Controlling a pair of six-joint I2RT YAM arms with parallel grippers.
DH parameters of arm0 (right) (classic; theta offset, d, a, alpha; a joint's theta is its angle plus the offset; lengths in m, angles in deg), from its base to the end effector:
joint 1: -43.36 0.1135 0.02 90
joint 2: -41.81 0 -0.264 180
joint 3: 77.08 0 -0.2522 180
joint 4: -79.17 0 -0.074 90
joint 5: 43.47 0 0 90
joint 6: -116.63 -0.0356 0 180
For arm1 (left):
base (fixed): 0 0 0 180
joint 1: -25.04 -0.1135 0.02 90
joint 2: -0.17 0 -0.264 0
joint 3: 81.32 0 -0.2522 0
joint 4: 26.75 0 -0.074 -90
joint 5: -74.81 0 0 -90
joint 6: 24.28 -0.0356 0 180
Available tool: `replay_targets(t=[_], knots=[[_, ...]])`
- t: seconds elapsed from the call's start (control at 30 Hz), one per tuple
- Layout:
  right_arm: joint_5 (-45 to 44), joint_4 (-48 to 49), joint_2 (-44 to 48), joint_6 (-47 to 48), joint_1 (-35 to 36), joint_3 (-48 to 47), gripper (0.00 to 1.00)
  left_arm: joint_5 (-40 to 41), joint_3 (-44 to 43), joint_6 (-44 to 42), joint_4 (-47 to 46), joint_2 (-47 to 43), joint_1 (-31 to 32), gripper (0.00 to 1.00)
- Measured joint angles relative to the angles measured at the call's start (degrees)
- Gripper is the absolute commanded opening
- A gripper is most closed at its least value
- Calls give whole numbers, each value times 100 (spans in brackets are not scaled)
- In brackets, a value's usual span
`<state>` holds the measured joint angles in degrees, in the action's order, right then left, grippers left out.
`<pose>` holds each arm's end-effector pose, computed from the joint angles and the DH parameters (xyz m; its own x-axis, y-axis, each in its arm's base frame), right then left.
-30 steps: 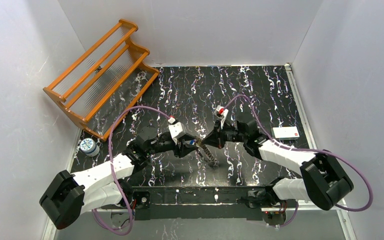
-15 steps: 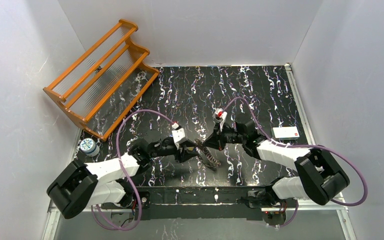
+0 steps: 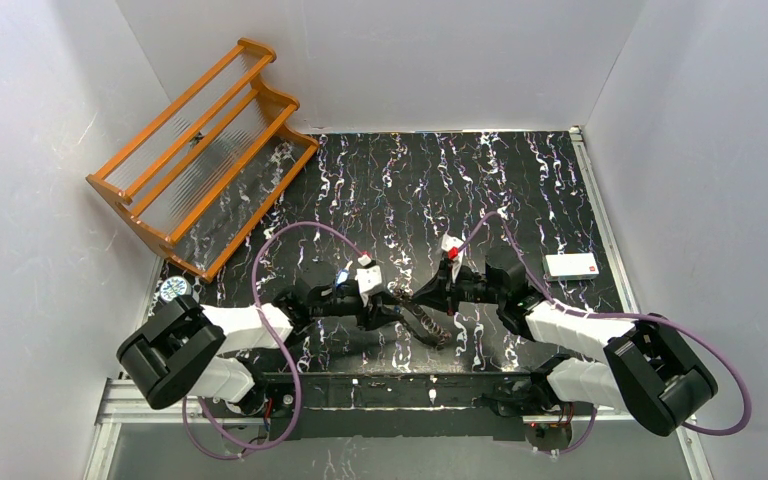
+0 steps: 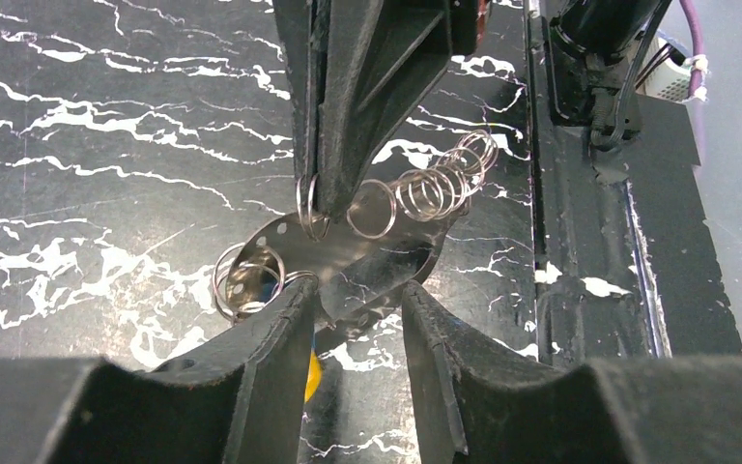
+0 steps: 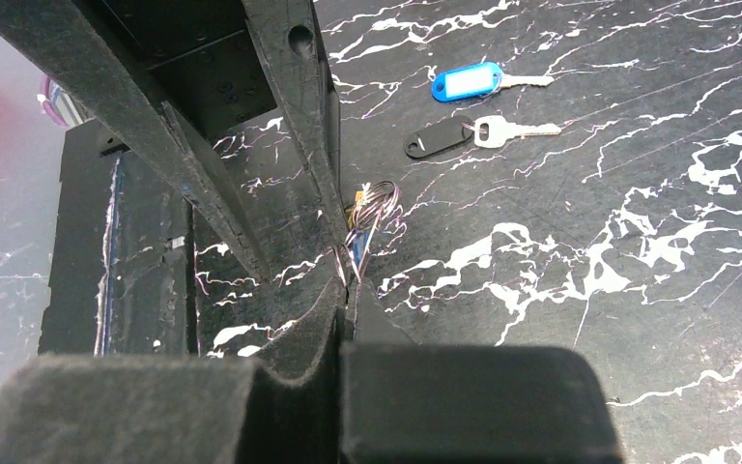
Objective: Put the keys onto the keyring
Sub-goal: Adjust the keyring.
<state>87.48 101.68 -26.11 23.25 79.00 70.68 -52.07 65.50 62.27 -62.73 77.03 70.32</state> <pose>0.1683 0.1494 0.1881 -0.2414 -0.1183 -0.9632 -0.9461 0.2494 0.2065 0.1565 -0.1884 0.1827 -0.0347 0.1035 -0.9940 0.9907 0.1343 -0.0206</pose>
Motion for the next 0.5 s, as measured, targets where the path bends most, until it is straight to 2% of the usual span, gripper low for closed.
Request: replay_targets(t=[0.5], knots=[[199, 184, 0, 83, 0, 61, 1, 348, 33, -127, -146, -363, 343, 40]])
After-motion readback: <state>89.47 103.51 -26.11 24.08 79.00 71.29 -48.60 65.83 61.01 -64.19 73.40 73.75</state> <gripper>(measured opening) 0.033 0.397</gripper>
